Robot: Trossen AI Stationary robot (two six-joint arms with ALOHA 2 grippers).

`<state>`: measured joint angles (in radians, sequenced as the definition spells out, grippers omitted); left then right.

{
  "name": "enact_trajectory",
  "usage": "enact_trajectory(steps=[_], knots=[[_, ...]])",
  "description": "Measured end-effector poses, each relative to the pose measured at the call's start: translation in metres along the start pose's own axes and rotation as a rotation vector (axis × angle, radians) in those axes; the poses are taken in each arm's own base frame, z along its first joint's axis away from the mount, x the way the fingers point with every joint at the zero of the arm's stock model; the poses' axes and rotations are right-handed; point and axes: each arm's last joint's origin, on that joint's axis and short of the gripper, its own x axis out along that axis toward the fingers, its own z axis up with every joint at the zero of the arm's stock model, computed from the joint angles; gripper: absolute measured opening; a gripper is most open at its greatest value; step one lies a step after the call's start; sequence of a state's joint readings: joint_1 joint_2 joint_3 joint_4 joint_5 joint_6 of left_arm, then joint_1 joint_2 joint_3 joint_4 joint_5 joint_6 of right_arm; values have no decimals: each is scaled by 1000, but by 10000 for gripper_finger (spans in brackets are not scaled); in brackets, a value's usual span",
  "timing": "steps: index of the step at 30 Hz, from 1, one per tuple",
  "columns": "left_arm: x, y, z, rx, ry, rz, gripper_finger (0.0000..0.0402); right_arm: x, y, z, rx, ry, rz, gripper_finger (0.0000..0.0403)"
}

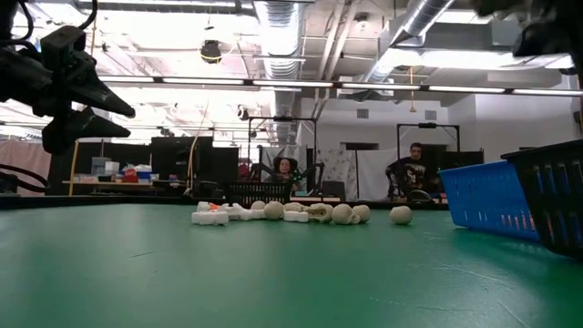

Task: Sort Halloween decoration
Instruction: Put the orange skeleton toy into the blue bin

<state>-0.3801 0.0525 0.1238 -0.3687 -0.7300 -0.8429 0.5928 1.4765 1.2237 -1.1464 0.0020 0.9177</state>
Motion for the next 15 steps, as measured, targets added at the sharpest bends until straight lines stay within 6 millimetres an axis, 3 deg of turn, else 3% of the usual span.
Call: enact_trajectory(steps=[6,15], knots=[[0,0,0,-8,6,-5,189,22,-16,4,-16,25,-41,15],[0,0,0,-16,4,-4,189,24,-27,19,-140,-18,-53,15]])
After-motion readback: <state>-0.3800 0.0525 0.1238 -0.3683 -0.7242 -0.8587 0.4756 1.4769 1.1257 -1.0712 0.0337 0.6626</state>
